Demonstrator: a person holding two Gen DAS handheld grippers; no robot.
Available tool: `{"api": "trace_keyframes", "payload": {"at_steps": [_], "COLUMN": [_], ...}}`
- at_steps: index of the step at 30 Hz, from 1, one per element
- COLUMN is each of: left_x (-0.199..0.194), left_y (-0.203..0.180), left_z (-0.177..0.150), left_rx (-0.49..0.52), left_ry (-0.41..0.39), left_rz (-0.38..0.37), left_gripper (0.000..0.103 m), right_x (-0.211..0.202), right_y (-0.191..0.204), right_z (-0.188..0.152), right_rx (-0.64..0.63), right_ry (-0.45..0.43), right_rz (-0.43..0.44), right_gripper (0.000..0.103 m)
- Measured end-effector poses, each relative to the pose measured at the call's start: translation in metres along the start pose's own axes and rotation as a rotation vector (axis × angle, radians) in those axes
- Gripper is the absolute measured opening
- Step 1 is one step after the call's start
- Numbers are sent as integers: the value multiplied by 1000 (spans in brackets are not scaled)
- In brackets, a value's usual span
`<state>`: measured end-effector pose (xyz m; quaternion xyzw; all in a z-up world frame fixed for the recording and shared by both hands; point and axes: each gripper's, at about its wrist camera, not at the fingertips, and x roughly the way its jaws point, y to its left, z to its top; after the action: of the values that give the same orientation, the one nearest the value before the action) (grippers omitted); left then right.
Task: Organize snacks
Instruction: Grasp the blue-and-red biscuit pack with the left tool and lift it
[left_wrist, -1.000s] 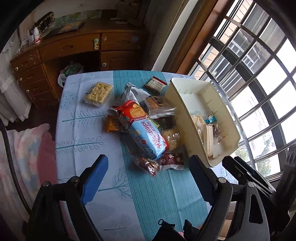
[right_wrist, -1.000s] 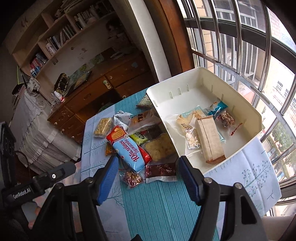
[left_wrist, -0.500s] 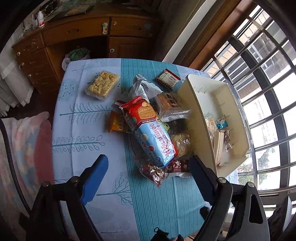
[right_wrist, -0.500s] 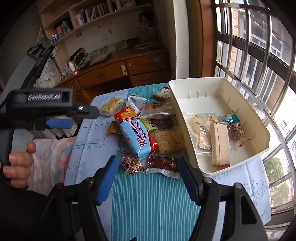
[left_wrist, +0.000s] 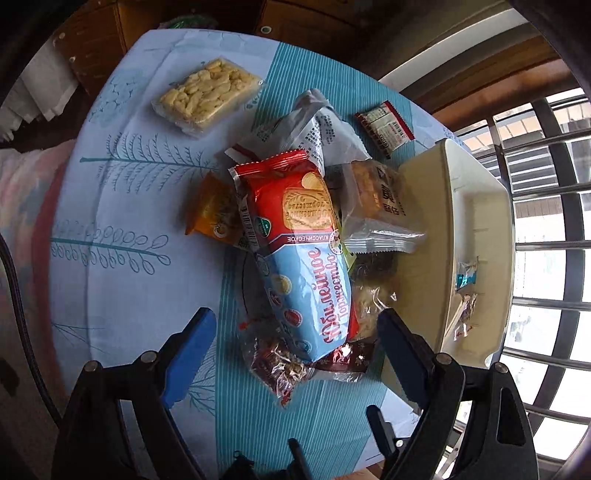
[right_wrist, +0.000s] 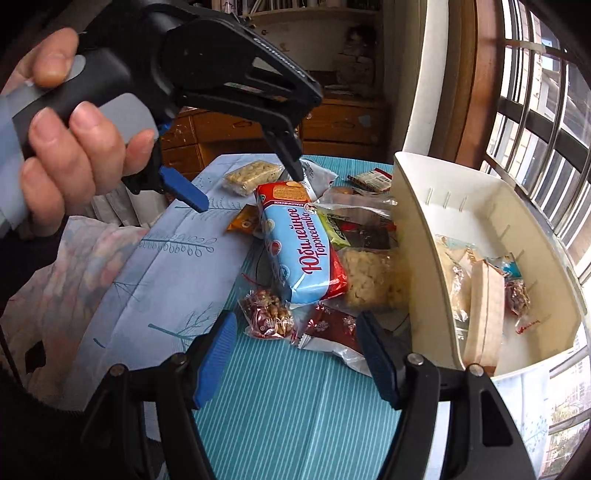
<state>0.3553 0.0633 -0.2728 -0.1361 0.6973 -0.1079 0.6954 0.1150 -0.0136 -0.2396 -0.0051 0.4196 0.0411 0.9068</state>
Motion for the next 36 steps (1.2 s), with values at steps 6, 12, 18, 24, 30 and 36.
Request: {"api": "trace_keyframes", "payload": {"at_steps": [6, 12, 18, 24, 30, 36], "left_x": [43, 70, 84, 94, 104, 108], "left_y": [6, 9, 5, -5, -6, -9], "left_z": [3, 5, 12, 26, 35, 35], "left_rx": [-102, -153, -164, -157, -187, -171], "left_ry": [26, 54, 68, 79, 99, 78], "left_rz": [-23, -39, -26, -15, -40, -48], "left_gripper": [88, 88, 88, 84, 72, 61], "right_x": [35, 59, 70, 79, 89, 89], "right_y": [2, 1, -7, -13, -22, -26], "right_z": [-12, -18, -16, -13, -9, -10], "right_rx": [-31, -46, -67, -68, -53, -49], "right_ry": [29, 53, 52, 72, 99, 94], "right_rz": [79, 121, 189, 272, 340, 361], "right_gripper": [68, 67, 67, 58, 45, 42]}}
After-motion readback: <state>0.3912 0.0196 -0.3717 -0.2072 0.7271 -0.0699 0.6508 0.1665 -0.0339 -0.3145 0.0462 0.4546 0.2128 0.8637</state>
